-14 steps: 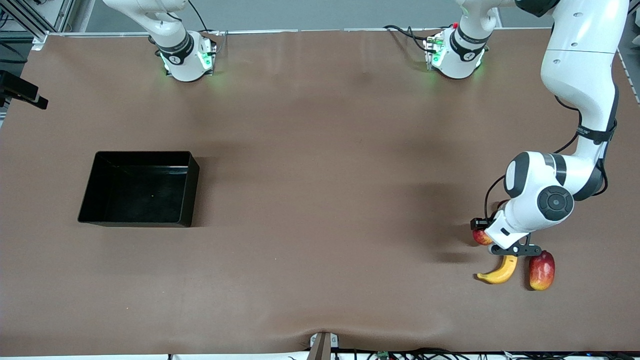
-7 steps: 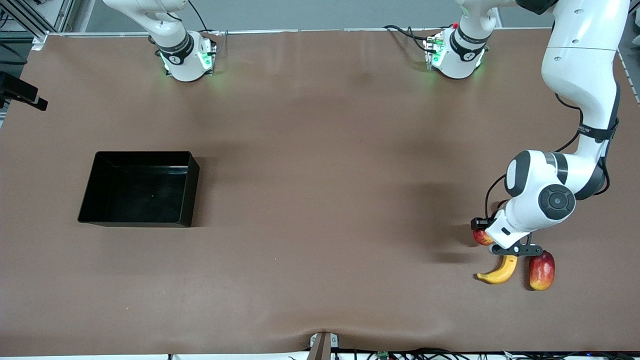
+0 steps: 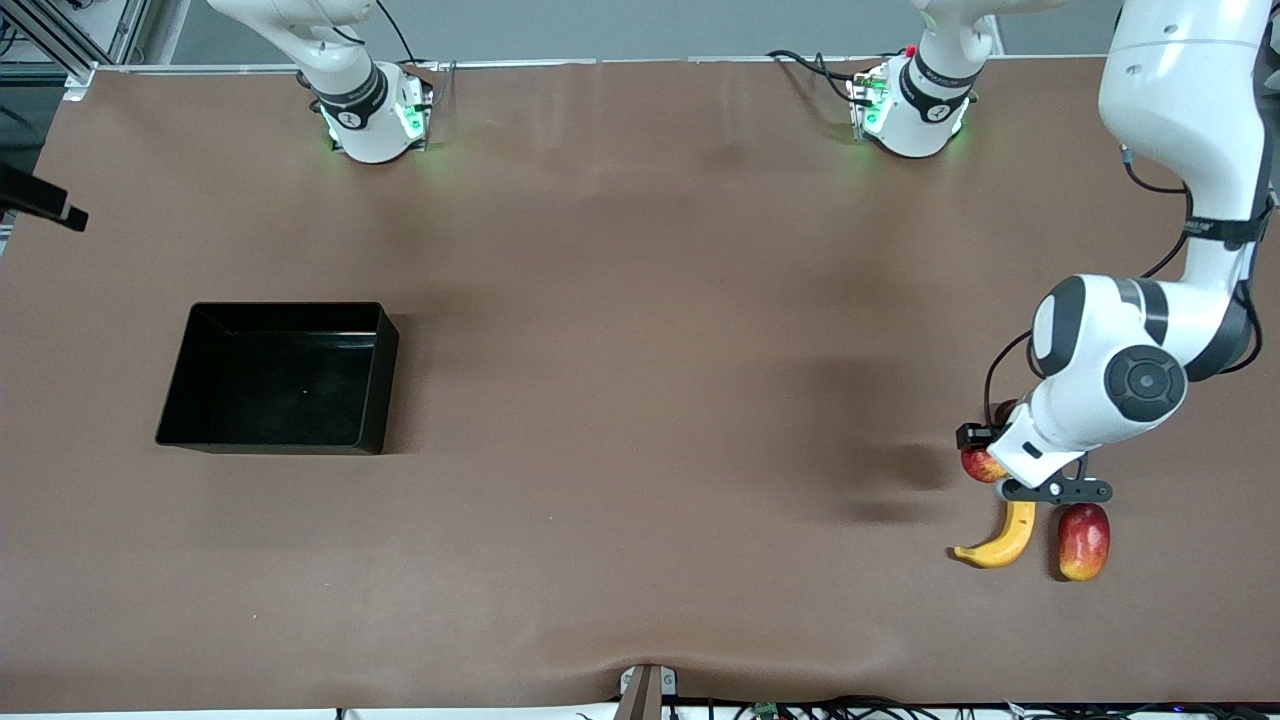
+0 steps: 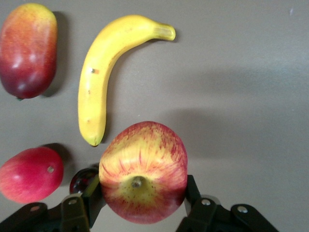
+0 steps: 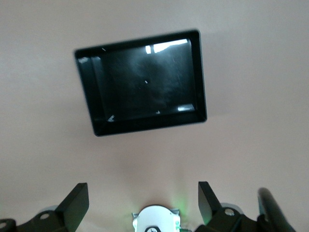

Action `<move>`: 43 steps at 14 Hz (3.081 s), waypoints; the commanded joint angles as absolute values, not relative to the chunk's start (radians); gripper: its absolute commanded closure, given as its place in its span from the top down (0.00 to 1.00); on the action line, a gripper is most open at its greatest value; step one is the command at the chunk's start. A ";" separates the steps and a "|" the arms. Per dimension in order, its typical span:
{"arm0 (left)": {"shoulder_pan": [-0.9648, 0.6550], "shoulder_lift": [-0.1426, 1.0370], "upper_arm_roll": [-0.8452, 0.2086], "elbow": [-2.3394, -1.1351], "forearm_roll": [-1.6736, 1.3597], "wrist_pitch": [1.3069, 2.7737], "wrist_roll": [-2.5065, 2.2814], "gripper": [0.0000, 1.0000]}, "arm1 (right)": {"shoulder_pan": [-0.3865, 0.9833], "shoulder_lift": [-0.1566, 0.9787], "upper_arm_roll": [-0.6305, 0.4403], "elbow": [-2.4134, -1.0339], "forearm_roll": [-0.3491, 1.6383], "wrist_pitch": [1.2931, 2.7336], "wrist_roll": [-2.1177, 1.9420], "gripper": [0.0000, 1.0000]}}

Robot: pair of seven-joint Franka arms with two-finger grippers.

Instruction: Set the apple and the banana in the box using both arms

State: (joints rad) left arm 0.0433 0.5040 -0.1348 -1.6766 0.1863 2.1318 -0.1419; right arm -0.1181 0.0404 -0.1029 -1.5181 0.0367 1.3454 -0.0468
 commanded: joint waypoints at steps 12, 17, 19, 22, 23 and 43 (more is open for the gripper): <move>0.043 0.448 -0.167 -1.657 0.199 2.045 -0.169 0.00 | -0.363 0.417 -0.089 -1.547 -0.020 1.647 -0.188 1.00; 0.044 0.453 -0.167 -1.657 0.199 2.045 -0.170 0.00 | -0.388 0.416 -0.087 -1.770 0.110 1.750 -0.259 1.00; 0.044 0.454 -0.167 -1.657 0.199 2.045 -0.170 0.00 | -0.358 0.410 -0.084 -1.828 0.117 1.854 -0.261 1.00; 0.044 0.454 -0.167 -1.658 0.199 2.045 -0.172 0.00 | -0.348 0.394 -0.086 -1.961 0.110 2.080 -0.423 0.81; 0.043 0.456 -0.167 -1.658 0.198 2.045 -0.175 0.00 | -0.357 0.379 -0.086 -1.997 0.110 2.103 -0.484 0.60; 0.038 0.457 -0.167 -1.658 0.195 2.033 -0.265 0.00 | -0.100 0.213 -0.083 -1.905 0.207 1.779 -0.149 0.00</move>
State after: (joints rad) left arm 0.0389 0.4679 -0.1640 -1.6571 0.1863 2.0559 -0.2438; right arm -0.1853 0.2809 -0.0773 -1.8766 0.1797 1.7993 -0.2466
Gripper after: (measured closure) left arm 0.304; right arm 0.943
